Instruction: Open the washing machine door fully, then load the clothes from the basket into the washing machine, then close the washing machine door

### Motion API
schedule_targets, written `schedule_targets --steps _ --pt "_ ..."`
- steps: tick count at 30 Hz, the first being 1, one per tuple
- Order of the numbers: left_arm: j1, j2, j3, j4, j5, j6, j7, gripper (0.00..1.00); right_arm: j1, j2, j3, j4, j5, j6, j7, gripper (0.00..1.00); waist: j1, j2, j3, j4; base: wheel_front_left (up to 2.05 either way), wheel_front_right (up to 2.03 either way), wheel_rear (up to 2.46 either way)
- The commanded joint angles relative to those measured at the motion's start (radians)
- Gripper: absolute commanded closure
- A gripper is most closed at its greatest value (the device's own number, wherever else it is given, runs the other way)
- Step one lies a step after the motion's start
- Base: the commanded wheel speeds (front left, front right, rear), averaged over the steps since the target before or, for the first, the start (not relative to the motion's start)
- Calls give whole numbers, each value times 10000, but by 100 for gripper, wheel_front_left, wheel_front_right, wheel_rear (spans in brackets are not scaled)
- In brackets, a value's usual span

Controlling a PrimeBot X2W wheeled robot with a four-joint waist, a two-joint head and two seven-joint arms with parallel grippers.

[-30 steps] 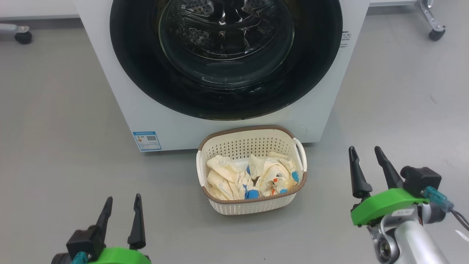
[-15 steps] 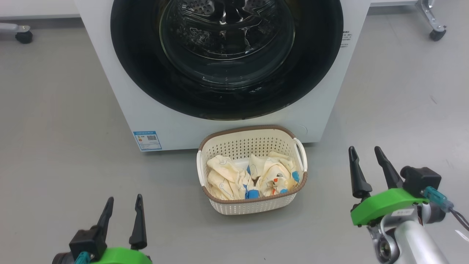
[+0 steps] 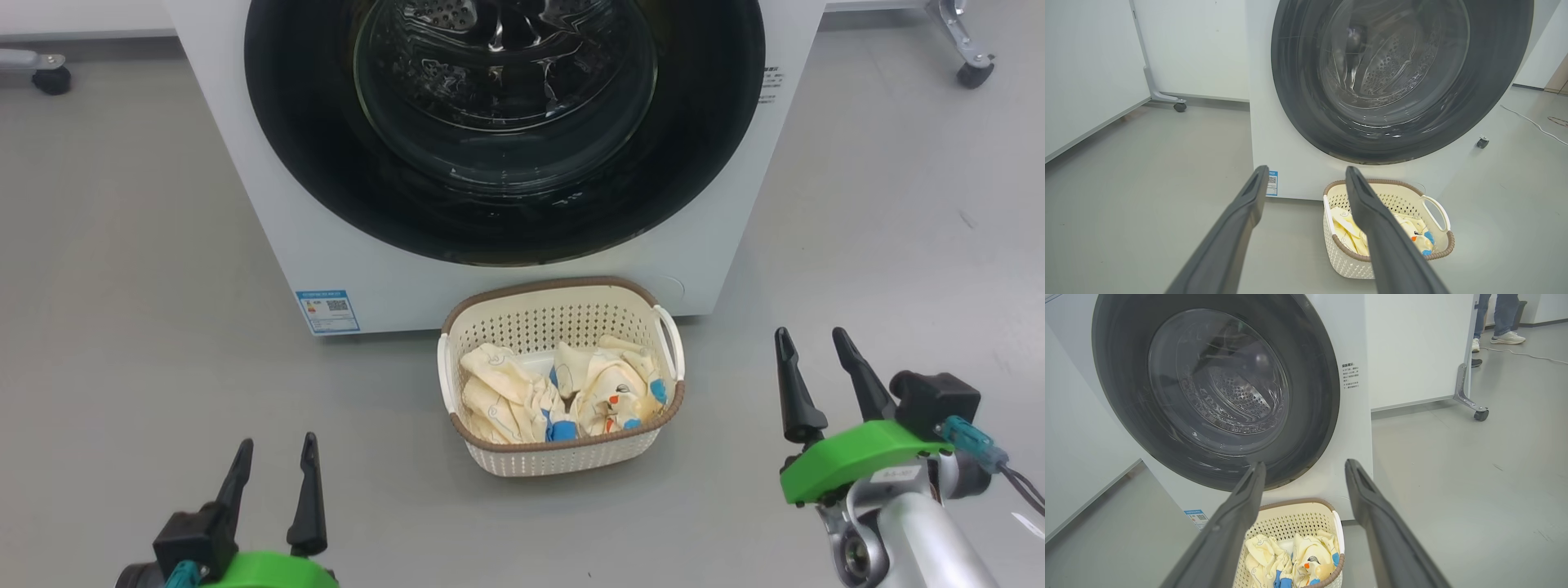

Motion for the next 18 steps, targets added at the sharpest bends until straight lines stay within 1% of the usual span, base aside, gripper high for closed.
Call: schedule_targets --steps 1,18 --pt "-495 156 339 -253 -83 -30 -141 0 -529 -179 213 -276 -59 -29 -95 0 0 0 2 2 0 0 0" --pt "-527 156 297 -194 -220 -75 -141 0 -553 -179 243 -224 -96 -29 -95 0 0 0 34 37 0 0 0"
